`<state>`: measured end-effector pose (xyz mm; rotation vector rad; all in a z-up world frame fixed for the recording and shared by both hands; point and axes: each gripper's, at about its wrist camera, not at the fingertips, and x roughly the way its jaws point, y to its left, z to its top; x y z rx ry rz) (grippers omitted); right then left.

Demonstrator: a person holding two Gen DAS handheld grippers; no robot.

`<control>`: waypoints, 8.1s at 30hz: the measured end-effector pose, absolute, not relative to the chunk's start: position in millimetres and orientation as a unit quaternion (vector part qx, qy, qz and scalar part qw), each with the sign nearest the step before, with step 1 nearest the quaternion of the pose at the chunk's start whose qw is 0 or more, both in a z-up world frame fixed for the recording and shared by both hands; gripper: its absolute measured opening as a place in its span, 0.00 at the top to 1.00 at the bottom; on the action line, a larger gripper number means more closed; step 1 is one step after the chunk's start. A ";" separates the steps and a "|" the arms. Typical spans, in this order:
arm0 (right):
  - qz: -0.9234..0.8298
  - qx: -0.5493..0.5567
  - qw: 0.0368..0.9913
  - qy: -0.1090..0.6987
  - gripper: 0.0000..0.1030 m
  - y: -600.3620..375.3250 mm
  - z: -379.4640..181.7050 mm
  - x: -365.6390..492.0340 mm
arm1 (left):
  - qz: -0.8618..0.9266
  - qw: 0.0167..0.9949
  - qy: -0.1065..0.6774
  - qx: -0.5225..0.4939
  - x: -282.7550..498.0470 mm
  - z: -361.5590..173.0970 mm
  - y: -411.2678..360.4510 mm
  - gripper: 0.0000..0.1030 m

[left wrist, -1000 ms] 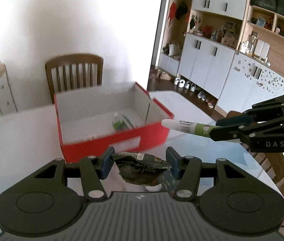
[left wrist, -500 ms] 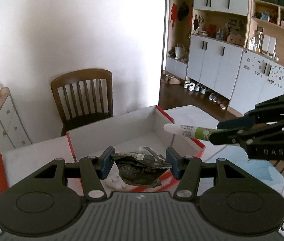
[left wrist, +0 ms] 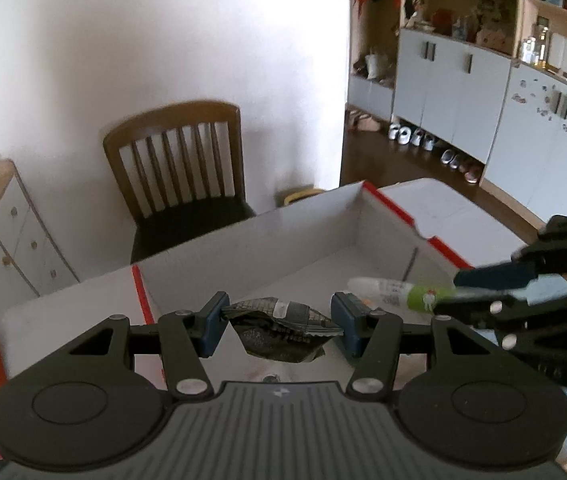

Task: Organize objects
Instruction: 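Carry the snack packet and marker with both tools into the red box, then open both tools to release the snack packet and marker in the box, then move both tools back from the box to the table items, then grasp the small orange snack bag with the left tool while the right grasps the bread bag, then carry the orange snack bag and bread bag with both tools over the red box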

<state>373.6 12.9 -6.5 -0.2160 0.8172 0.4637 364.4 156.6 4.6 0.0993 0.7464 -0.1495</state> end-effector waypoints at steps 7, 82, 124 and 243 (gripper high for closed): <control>0.237 -0.111 0.871 0.415 0.80 25.8 -26.9 383.8 | -0.074 0.911 0.403 0.052 397.1 -27.7 159.8 0.46; 0.235 -0.105 0.892 0.371 0.22 -48.3 24.9 270.7 | -0.085 0.927 0.364 0.035 264.2 29.7 108.3 0.32; 0.196 -0.069 0.872 0.443 0.01 -127.1 -81.5 170.2 | -0.015 0.917 0.399 -0.017 91.1 -81.9 94.3 0.01; 0.197 -0.075 0.895 0.393 0.32 -8.0 4.8 375.9 | -0.032 0.926 0.376 0.020 323.3 9.5 170.2 0.81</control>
